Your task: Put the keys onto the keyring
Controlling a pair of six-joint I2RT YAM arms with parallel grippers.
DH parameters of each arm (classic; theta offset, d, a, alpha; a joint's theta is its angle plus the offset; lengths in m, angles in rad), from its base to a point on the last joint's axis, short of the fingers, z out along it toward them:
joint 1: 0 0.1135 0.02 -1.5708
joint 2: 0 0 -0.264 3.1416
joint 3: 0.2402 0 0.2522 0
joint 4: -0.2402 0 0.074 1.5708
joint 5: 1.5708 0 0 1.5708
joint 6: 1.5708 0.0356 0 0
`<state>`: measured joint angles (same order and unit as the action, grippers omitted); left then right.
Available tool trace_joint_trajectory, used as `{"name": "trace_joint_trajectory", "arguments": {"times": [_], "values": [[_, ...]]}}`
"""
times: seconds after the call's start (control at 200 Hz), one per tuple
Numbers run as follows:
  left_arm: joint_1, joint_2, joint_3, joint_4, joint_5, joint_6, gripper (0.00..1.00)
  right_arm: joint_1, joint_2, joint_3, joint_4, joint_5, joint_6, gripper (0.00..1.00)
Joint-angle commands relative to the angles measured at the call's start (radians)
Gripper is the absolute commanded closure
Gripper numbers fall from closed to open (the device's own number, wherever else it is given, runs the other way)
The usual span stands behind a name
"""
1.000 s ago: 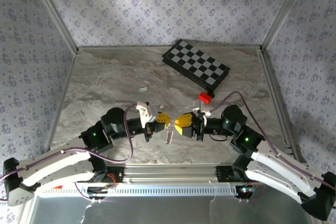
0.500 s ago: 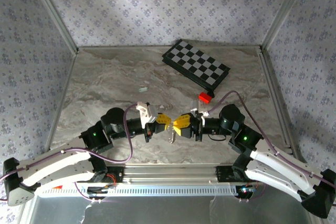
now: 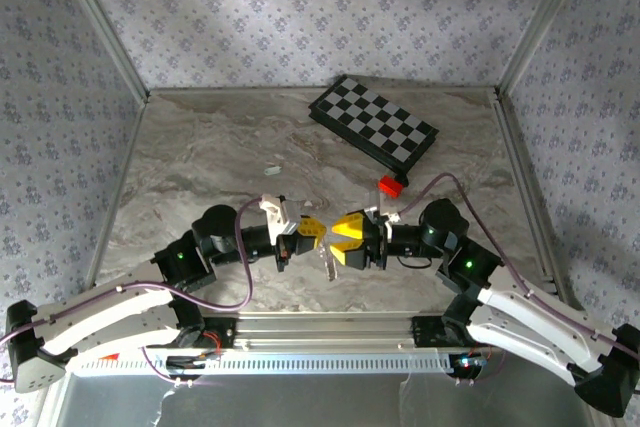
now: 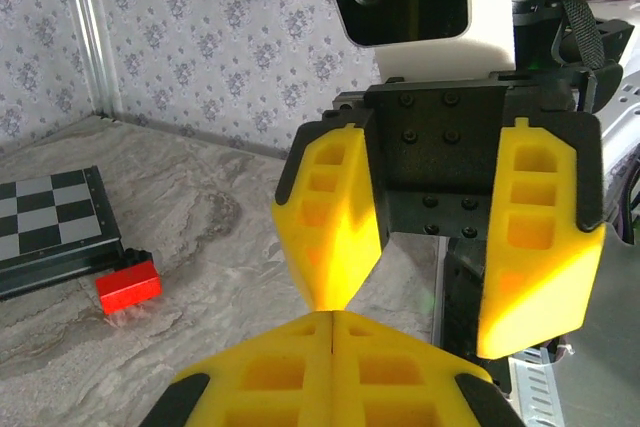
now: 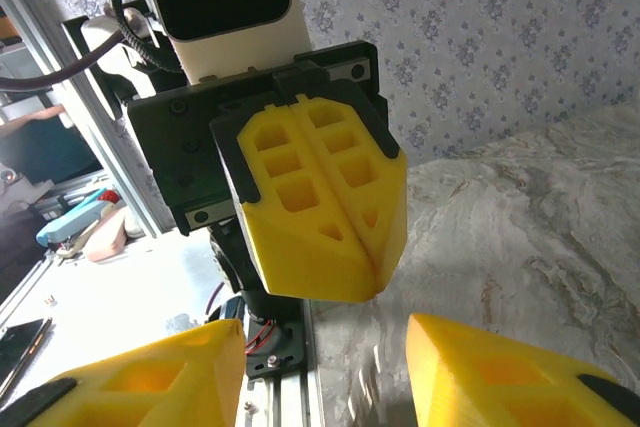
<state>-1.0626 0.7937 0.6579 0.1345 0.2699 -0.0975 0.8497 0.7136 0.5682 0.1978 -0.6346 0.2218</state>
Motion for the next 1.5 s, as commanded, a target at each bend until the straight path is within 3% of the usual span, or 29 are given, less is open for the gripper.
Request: {"name": "trace_joint_trajectory", "arguments": {"times": [0.0, 0.215, 0.43, 0.57, 0.68, 0.855, 0.964, 1.089, 1.259, 1.499], "values": [[-0.007, -0.012, 0.004, 0.052, 0.019, -0.006, 1.0, 0.001, -0.013, 0.039, -0.019, -0.018, 0.005, 0.49], [-0.007, 0.007, 0.0, 0.011, -0.075, 0.0, 1.0, -0.046, -0.03, 0.026, -0.069, 0.019, 0.04, 0.51], [0.012, 0.07, 0.044, -0.227, -0.399, -0.101, 1.0, -0.178, -0.034, 0.002, -0.239, 0.091, 0.102, 0.42], [0.047, 0.114, 0.076, -0.443, -0.46, -0.245, 0.85, -0.231, -0.043, -0.027, -0.294, 0.115, 0.129, 0.33], [0.045, 0.132, 0.082, -0.617, -0.5, -0.373, 0.8, -0.238, -0.024, -0.015, -0.349, 0.143, 0.108, 0.28], [0.029, 0.092, 0.03, -0.806, -0.5, -0.599, 0.73, -0.238, 0.047, -0.015, -0.352, 0.144, 0.095, 0.17], [-0.018, 0.067, -0.016, -0.872, -0.502, -0.734, 0.67, -0.233, 0.071, -0.018, -0.352, 0.149, 0.081, 0.1], [-0.079, 0.087, -0.047, -0.946, -0.512, -0.85, 0.66, -0.229, 0.086, -0.019, -0.371, 0.17, 0.06, 0.04], [-0.146, 0.134, -0.06, -0.995, -0.481, -0.922, 0.66, -0.226, 0.086, -0.027, -0.387, 0.168, 0.047, 0.02], [-0.163, 0.163, -0.102, -0.98, -0.406, -0.935, 0.67, -0.226, 0.076, -0.042, -0.375, 0.16, 0.05, 0.0]]}}
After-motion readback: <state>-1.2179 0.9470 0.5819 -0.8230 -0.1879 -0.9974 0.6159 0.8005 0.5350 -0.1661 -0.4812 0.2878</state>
